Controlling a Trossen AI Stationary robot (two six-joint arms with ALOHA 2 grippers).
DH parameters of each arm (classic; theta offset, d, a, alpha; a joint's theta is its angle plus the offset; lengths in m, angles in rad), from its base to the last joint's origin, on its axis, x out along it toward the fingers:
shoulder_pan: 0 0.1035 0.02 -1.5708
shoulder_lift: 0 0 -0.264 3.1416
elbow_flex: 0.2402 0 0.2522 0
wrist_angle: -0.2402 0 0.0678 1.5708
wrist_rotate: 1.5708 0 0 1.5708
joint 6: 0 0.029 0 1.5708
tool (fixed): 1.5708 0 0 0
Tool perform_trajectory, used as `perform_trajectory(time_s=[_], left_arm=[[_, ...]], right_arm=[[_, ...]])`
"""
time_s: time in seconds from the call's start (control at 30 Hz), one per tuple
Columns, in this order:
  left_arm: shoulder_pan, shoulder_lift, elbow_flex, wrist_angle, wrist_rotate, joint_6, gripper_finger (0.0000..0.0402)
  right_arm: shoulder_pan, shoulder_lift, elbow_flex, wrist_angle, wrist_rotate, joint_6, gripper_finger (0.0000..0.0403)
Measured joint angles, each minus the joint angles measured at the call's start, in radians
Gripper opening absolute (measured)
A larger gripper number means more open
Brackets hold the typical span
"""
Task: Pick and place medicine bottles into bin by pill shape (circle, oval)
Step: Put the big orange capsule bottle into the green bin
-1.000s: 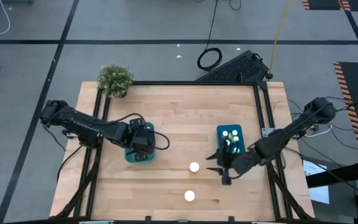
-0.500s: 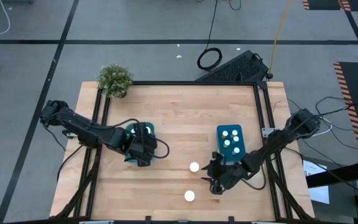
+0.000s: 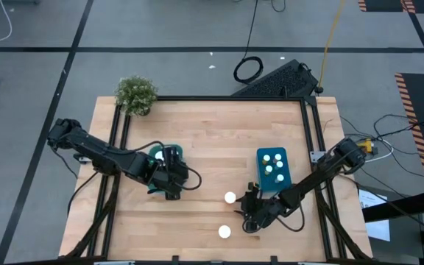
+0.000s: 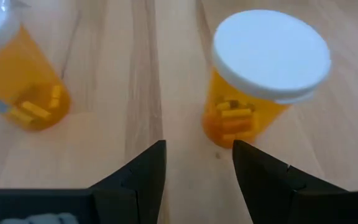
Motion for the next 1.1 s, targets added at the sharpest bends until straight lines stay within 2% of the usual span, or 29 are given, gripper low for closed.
perform_trajectory(time_s=[0.27,0.93,1.1], left_arm=[[0.000,0.000,0.000,0.017,0.000,0.017,0.0303],[0.000,0.000,0.000,0.094,0.000,0.071,0.0303],[0.000,0.000,0.000,0.113,0.001,0.071,0.0303]], right_arm=[[-0.005,0.025,0.000,0.007,0.074,-0.002,0.0181],[-0.010,0.093,0.002,0.076,0.083,-0.002,0.0181],[-0.025,0.094,0.002,0.083,0.079,0.007,0.0207]])
